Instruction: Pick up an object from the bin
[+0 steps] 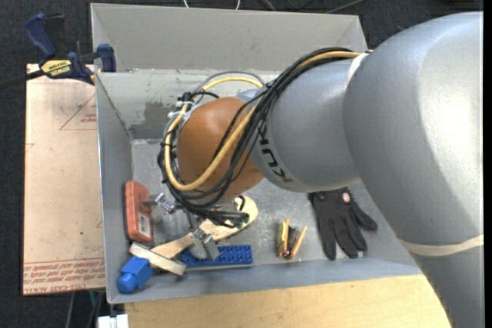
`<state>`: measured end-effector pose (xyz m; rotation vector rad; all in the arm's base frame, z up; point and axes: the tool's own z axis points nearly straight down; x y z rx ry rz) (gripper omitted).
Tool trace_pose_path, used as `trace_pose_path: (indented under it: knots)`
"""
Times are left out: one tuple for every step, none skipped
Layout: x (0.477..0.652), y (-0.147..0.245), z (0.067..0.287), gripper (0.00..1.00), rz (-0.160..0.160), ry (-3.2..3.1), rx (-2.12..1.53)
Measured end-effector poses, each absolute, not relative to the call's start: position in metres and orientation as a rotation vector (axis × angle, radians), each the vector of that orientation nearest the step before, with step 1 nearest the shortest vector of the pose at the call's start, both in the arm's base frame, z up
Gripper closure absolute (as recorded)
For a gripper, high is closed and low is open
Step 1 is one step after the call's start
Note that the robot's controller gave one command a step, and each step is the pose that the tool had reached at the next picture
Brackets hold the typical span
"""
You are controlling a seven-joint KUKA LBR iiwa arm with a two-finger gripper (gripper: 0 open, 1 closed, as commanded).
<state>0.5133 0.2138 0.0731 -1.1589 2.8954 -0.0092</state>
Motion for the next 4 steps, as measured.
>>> trace_pose_path:
  knots:
    - [0.539,0.196,0.073,0.00,-0.009,2.844,-1.285]
    - [0.566,0.186,0.077,0.00,-0.006,3.002,-0.847]
    - [0.590,0.160,0.083,0.00,-0.007,2.934,-1.060]
    - [0.594,0.151,0.073,1.00,0.005,3.118,-0.054]
